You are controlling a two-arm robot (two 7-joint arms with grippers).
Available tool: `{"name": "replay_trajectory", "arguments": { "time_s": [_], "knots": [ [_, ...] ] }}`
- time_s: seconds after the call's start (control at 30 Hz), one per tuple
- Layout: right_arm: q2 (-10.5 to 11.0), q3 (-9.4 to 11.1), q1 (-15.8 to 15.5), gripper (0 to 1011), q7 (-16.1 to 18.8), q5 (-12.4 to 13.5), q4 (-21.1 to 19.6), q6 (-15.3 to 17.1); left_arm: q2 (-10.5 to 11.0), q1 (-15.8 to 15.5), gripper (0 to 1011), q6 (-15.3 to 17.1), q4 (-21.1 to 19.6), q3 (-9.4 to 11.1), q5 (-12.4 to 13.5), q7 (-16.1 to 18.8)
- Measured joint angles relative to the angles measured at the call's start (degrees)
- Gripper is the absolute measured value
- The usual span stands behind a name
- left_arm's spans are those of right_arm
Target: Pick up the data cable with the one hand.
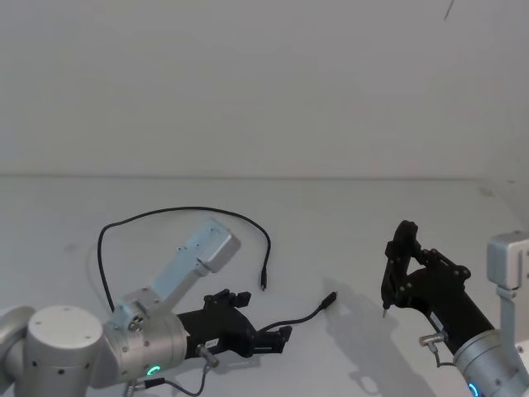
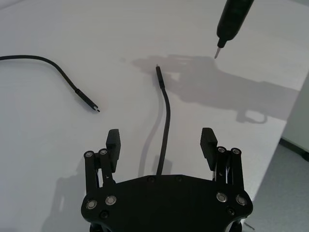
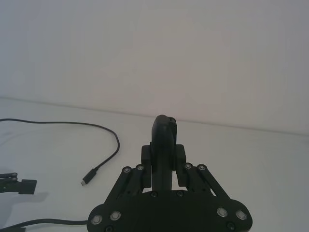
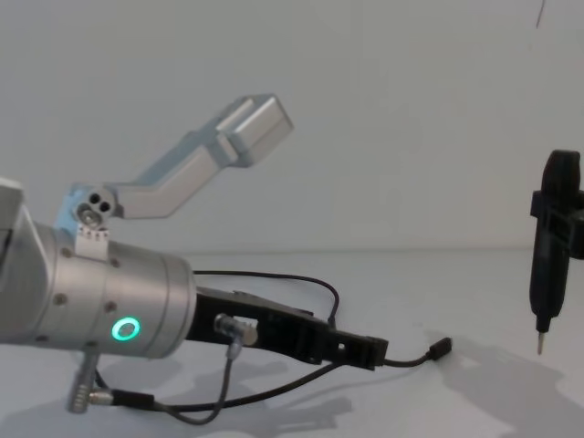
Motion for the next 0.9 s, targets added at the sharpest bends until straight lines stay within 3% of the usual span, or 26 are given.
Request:
{"name": "replay_trajectory", "arguments": {
  "time_s": [0.9],
  "knots": [
    [0.00, 0.00, 0.00, 279, 0.00, 0.00, 0.00, 0.00, -3.29, -2.87, 972, 5.01, 3.54, 2.46, 2.89, 2.11]
  ]
}}
